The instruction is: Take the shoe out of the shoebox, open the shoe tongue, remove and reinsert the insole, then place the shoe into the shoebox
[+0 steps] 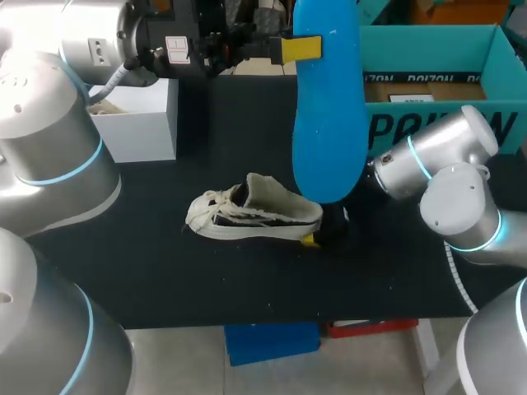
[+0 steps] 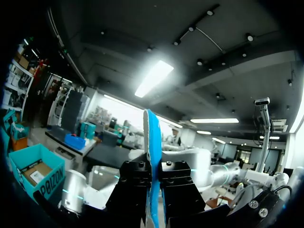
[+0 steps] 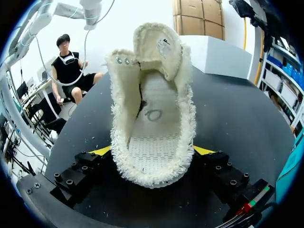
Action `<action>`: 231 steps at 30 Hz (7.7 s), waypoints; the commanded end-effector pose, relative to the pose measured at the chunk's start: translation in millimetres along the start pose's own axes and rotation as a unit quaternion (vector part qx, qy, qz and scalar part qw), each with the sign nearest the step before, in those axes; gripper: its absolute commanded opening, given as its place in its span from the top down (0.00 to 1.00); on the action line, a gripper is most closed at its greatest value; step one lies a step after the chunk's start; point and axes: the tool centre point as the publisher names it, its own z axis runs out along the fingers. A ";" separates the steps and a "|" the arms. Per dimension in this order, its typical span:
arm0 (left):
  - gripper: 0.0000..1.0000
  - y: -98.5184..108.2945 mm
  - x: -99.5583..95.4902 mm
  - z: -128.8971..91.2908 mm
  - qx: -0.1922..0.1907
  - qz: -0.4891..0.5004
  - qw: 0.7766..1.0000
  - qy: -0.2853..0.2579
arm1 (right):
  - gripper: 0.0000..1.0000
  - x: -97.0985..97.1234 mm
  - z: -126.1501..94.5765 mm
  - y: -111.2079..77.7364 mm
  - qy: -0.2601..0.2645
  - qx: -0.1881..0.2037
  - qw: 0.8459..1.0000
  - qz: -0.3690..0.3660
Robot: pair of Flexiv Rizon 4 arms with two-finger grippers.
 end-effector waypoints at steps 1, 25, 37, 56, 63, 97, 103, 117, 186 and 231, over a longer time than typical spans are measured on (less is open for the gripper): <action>1.00 1.0 0.1 1.4 0.000 0.000 1.000 -0.002 | 0.00 2.1 -24.3 1.1 0.017 0.098 0.995 0.016; 1.00 1.0 0.1 1.4 0.000 0.000 1.000 -0.002 | 0.00 -25.9 -65.9 49.6 -0.020 0.433 0.901 0.030; 1.00 1.0 0.1 1.4 0.000 0.000 1.000 -0.002 | 0.00 -49.0 -51.6 83.1 -0.031 0.477 0.879 0.006; 1.00 1.0 0.1 1.4 0.000 0.000 1.000 -0.002 | 0.00 -56.6 3.9 96.1 -0.040 0.453 0.890 -0.010; 1.00 1.0 0.1 1.4 0.000 0.000 1.000 -0.002 | 1.00 -52.9 15.5 84.4 -0.036 0.445 0.895 -0.004; 1.00 1.0 0.1 1.4 0.000 0.000 1.000 -0.002 | 1.00 -50.7 -35.1 98.7 -0.099 0.451 0.881 0.098; 1.00 1.0 0.1 1.4 0.000 0.000 1.000 -0.002 | 1.00 -48.5 -105.0 114.8 -0.197 0.375 0.858 0.292; 1.00 1.0 0.1 1.4 0.000 0.000 1.000 -0.002 | 1.00 -63.2 -132.5 102.6 -0.388 0.264 0.637 0.611; 1.00 1.0 0.1 1.4 0.000 0.000 1.000 -0.002 | 0.00 -53.0 -32.3 85.9 -0.312 0.183 0.697 0.620; 1.00 1.0 0.1 1.4 0.000 0.000 1.000 -0.002 | 0.00 -10.6 -136.8 159.5 0.045 -0.222 0.718 0.658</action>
